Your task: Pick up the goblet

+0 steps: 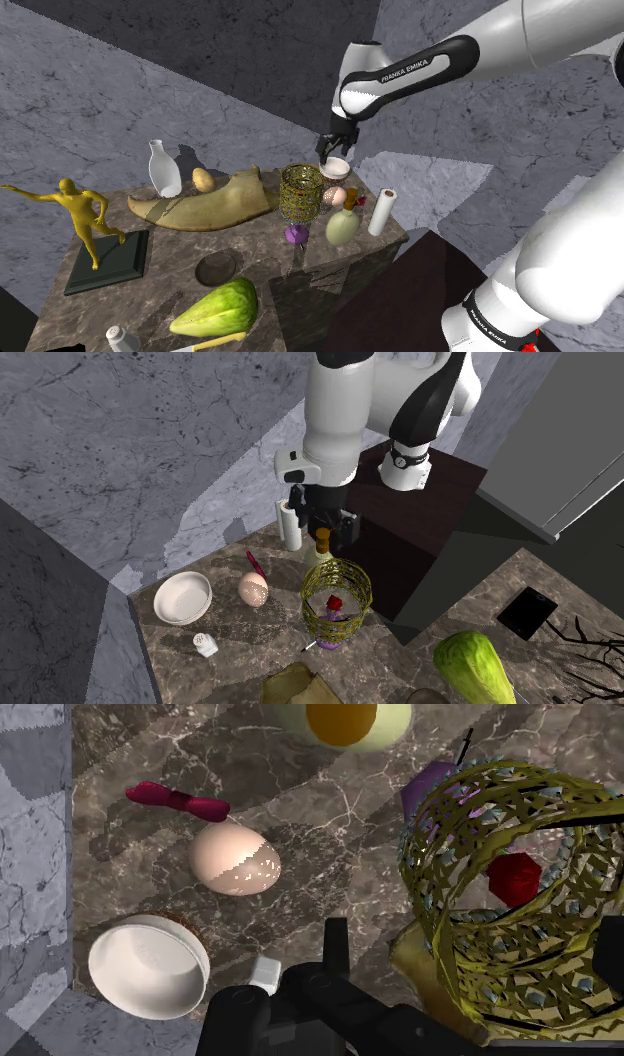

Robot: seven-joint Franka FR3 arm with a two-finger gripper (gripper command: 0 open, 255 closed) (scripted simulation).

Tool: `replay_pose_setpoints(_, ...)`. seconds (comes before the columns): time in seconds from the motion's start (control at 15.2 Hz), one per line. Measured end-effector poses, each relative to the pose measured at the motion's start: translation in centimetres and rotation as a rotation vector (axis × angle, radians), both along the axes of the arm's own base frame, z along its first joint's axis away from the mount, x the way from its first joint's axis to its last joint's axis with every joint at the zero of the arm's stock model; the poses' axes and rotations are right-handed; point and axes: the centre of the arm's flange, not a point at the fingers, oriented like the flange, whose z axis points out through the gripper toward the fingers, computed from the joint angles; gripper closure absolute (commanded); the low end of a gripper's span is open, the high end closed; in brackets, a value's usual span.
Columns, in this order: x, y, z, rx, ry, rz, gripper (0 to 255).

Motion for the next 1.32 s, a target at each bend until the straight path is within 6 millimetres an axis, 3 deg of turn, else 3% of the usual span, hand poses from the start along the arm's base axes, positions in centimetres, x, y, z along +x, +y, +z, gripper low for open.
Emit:
replay_pose_setpoints(0.33,3.7,1.3,-5.0,0.009,0.018,-0.014,0)
replay_pose_setpoints(0.86,4.1,1.2,-8.9,0.01,0.02,-0.016,0)
replay_pose_setpoints(0.92,4.1,1.2,-9.0,0.01,0.02,-0.016,255)
replay_pose_setpoints(1.32,4.1,1.2,-9.1,0.01,0.019,-0.016,255)
